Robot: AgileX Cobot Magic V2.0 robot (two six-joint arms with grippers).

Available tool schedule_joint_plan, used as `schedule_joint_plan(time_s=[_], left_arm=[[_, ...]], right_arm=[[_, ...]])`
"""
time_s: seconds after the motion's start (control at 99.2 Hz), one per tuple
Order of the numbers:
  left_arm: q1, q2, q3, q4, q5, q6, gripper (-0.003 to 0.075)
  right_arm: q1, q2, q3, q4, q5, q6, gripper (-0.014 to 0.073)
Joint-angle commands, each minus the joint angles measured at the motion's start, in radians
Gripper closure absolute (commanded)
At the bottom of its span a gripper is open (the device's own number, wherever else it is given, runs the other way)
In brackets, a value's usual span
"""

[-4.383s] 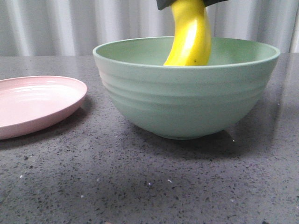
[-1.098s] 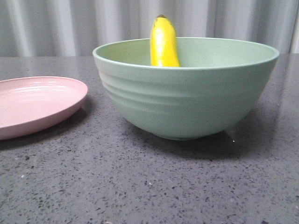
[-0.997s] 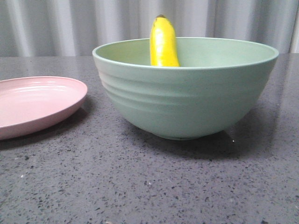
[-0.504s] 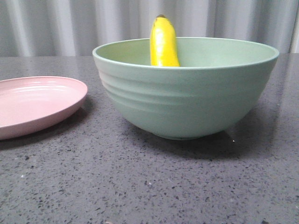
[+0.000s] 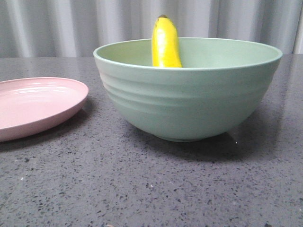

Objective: Transfer banana from pink plate to green bowl

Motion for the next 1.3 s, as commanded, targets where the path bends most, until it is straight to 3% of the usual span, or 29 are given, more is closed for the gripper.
schedule_joint_plan(time_s=[0.0, 0.242, 0.453, 0.534, 0.675, 0.907, 0.977, 1.29], left_arm=[[0.001, -0.029, 0.011, 0.001, -0.06, -0.01, 0.0741], [0.001, -0.029, 0.011, 0.001, -0.06, -0.01, 0.0741], [0.001, -0.029, 0.011, 0.001, -0.06, -0.01, 0.0741], [0.001, -0.029, 0.011, 0.001, -0.06, -0.01, 0.0741], [0.001, -0.029, 0.011, 0.001, -0.06, -0.01, 0.0741], [0.001, -0.029, 0.011, 0.001, -0.06, -0.01, 0.0741], [0.001, -0.029, 0.011, 0.001, -0.06, -0.01, 0.0741], [0.001, -0.029, 0.011, 0.001, -0.06, -0.01, 0.0741]], right_arm=[[-0.001, 0.006, -0.029, -0.001, -0.077, -0.008, 0.0659], [-0.005, 0.006, -0.027, -0.001, -0.081, -0.008, 0.0659], [-0.124, 0.006, 0.007, -0.112, -0.148, 0.006, 0.0659], [-0.199, 0.006, 0.037, -0.161, -0.161, 0.132, 0.0659], [-0.324, -0.007, 0.121, -0.404, -0.226, 0.363, 0.0659], [-0.437, -0.135, 0.274, -0.524, -0.283, 0.501, 0.0659], [-0.47, -0.168, 0.272, -0.578, -0.198, 0.549, 0.0659], [-0.551, -0.262, 0.274, -0.588, 0.052, 0.544, 0.0659]])
